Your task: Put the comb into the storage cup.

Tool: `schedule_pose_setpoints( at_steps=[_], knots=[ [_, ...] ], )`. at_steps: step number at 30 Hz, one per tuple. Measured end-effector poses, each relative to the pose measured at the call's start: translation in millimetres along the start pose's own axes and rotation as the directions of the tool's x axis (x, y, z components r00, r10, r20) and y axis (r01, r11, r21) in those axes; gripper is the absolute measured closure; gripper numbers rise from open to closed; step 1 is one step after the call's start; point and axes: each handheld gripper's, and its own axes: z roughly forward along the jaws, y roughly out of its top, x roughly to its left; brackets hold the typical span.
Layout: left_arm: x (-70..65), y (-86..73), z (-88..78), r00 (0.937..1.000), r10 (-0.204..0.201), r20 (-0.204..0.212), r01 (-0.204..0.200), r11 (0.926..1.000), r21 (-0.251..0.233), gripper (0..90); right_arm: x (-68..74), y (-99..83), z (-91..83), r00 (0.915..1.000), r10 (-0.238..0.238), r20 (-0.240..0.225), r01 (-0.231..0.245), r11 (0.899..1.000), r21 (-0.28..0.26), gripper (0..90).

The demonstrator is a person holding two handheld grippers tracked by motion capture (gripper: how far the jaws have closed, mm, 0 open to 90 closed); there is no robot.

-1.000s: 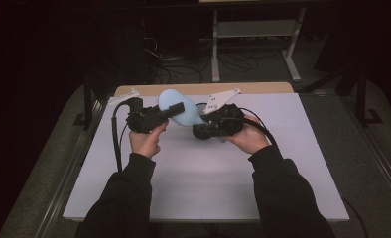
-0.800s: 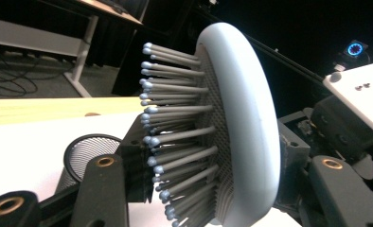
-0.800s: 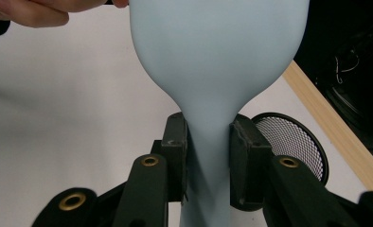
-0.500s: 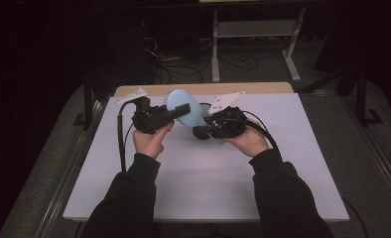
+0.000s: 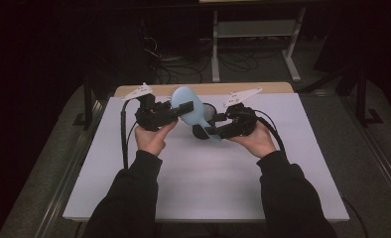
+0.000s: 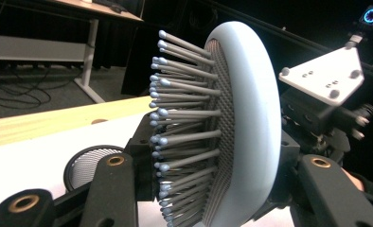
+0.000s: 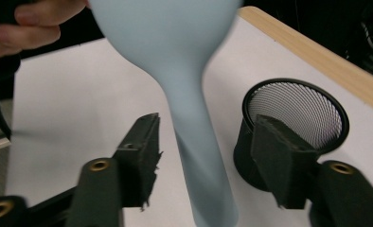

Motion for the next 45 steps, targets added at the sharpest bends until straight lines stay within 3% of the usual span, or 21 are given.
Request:
schedule_pose_setpoints(
  at_steps=[4, 11, 29, 45],
  knots=[
    [-3.8, 1.4, 0.1, 0.9979, 0.056, -0.031, -0.057, 0.9984, -0.007, 51.9, -8.1, -5.9, -4.6, 0.9985, 0.054, 0.013, -0.054, 0.999, -0.003, 22.3],
    [-3.6, 5.7, 0.1, 0.9978, 0.063, -0.02, -0.063, 0.998, -0.009, 51.8, -13.2, -13.3, -10.1, 0.9961, 0.077, 0.042, -0.077, 0.997, -0.004, 0.0],
    [-1.0, 19.8, -0.7, 0.9962, 0.084, -0.021, -0.085, 0.9962, -0.021, 51.7, -18.8, -41.6, -30.0, 0.9912, 0.103, 0.083, -0.102, 0.995, -0.016, 0.0],
    [-3.3, 40.3, 6.4, 0.9902, 0.138, -0.023, -0.138, 0.9901, -0.025, 51.7, -16.6, -65.4, -46.8, 0.9875, 0.111, 0.112, -0.108, 0.994, -0.033, 0.0]
  ],
)
